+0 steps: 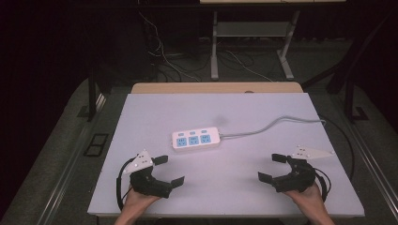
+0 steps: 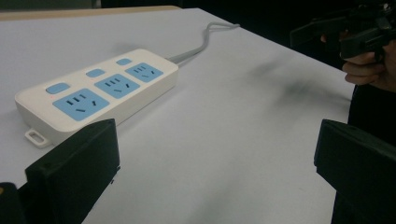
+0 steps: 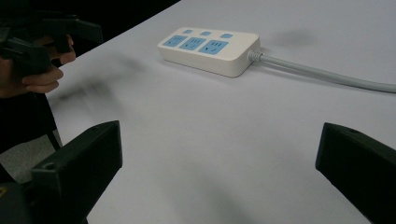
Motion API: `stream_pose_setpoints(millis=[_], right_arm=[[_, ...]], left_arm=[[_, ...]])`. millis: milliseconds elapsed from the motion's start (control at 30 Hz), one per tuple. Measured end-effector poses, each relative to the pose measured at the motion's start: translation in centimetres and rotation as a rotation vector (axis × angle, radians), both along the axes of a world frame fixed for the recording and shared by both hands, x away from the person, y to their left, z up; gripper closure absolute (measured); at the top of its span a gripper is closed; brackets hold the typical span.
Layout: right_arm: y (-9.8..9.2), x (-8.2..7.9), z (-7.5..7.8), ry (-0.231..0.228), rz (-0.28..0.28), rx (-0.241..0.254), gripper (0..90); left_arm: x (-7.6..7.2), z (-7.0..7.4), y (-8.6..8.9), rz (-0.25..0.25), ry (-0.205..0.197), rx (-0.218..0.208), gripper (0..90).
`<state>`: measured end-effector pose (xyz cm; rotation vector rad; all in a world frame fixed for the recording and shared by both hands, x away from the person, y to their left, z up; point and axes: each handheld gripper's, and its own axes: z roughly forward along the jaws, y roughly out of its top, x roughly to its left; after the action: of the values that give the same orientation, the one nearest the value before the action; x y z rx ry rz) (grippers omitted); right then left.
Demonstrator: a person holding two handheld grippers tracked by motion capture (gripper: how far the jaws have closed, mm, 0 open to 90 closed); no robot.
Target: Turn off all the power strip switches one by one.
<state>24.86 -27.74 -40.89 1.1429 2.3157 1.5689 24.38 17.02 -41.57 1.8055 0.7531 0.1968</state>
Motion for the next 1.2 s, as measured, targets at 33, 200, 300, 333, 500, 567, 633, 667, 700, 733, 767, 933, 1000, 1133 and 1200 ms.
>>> stream_pose_setpoints(millis=[33, 200, 300, 333, 500, 567, 633, 667, 700, 733, 767, 933, 1000, 1133, 1200], right_arm=[[0.04, 0.01, 0.0, 0.004, 0.003, 0.001, 0.4], [-0.01, -0.01, -0.01, 0.006, 0.001, 0.001, 0.4], [0.0, 0.01, -0.06, 0.008, 0.0, -0.004, 0.4], [0.01, 0.03, -0.1, 0.009, 0.0, -0.006, 0.4], [0.04, 0.03, -0.17, 0.017, 0.001, -0.01, 0.4], [0.07, 0.01, -0.24, 0.018, 0.003, -0.015, 0.4], [0.11, -0.01, -0.34, 0.023, 0.004, -0.025, 0.4], [0.11, -0.04, -0.37, 0.023, 0.005, -0.029, 0.4], [0.11, -0.07, -0.38, 0.026, 0.005, -0.029, 0.4], [0.11, -0.09, -0.38, 0.028, 0.004, -0.029, 0.4], [0.1, -0.11, -0.38, 0.029, 0.003, -0.029, 0.4], [0.0, -0.11, -0.42, 0.033, 0.0, -0.026, 0.4], [-0.02, -0.13, -0.43, 0.035, -0.003, -0.024, 0.4], [0.0, -0.18, -0.43, 0.035, -0.005, -0.026, 0.4], [0.0, -0.2, -0.42, 0.036, -0.004, -0.027, 0.4]], left_arm=[[0.04, -0.02, 0.03, 0.0, 0.0, 0.003, 0.0], [0.11, -0.08, 0.17, -0.002, 0.004, 0.003, 0.0], [0.14, -0.12, 0.26, 0.001, 0.007, 0.0, 0.0], [0.15, -0.13, 0.28, 0.0, 0.008, -0.001, 0.0], [0.19, -0.16, 0.27, -0.005, 0.009, 0.006, 0.0], [0.2, -0.19, 0.26, -0.007, 0.009, 0.009, 0.0], [0.2, -0.22, 0.23, -0.007, 0.01, 0.014, 0.0], [0.23, -0.24, 0.2, -0.008, 0.011, 0.016, 0.0], [0.28, -0.27, 0.17, -0.006, 0.012, 0.02, 0.0], [0.32, -0.3, 0.14, -0.008, 0.014, 0.028, 0.0], [0.34, -0.34, 0.09, -0.011, 0.019, 0.032, 0.0], [0.54, -0.48, -0.03, -0.013, 0.029, 0.05, 0.0], [0.61, -0.51, -0.03, -0.015, 0.033, 0.055, 0.0], [0.62, -0.53, -0.12, -0.017, 0.046, 0.067, 0.0], [0.71, -0.52, -0.27, -0.016, 0.048, 0.078, 0.0]])
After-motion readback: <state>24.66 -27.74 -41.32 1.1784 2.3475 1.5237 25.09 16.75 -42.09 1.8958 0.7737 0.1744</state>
